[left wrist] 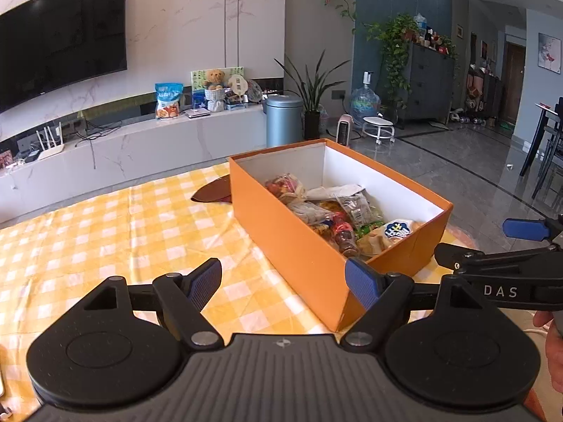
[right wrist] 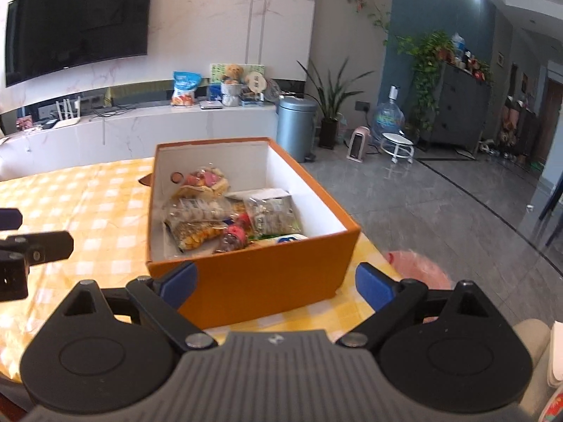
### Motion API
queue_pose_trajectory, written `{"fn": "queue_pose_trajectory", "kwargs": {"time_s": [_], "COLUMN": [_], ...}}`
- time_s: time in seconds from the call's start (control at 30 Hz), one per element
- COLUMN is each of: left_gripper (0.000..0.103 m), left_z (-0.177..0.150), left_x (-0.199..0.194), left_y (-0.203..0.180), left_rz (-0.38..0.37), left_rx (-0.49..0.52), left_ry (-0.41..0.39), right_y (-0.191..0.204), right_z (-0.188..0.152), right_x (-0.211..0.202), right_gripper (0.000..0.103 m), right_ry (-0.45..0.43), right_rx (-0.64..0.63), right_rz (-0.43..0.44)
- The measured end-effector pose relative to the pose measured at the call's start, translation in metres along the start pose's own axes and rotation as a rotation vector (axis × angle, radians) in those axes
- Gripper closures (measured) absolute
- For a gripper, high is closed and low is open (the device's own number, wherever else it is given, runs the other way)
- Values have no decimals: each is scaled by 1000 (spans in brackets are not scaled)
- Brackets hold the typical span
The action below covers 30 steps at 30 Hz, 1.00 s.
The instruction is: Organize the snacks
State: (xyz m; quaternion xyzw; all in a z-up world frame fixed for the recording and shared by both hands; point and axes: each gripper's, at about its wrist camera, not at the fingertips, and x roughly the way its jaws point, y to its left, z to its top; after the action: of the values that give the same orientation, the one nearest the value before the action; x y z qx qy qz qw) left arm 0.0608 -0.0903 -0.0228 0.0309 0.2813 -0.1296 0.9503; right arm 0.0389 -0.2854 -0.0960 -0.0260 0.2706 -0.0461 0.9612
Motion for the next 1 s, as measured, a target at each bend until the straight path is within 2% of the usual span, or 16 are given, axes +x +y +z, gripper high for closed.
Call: {"fn": "queue_pose_trajectory", "kwargs": {"time_s": [0.27, 1.0], "left_gripper": [9, 9], "left_z": [-3, -2], "left_x": [6, 3], "left_y": [-6, 0], "left_rz": [-1, 13], "left_rx": [8, -18], "left_ry": [40, 64], "right_y": [-5, -3], "right_z": [-5, -9], "right_x": [-1, -3], "right_gripper": [9, 9], "right_ry": [11, 26], "right_rx": [7, 14], "right_rz": [-17, -3]}}
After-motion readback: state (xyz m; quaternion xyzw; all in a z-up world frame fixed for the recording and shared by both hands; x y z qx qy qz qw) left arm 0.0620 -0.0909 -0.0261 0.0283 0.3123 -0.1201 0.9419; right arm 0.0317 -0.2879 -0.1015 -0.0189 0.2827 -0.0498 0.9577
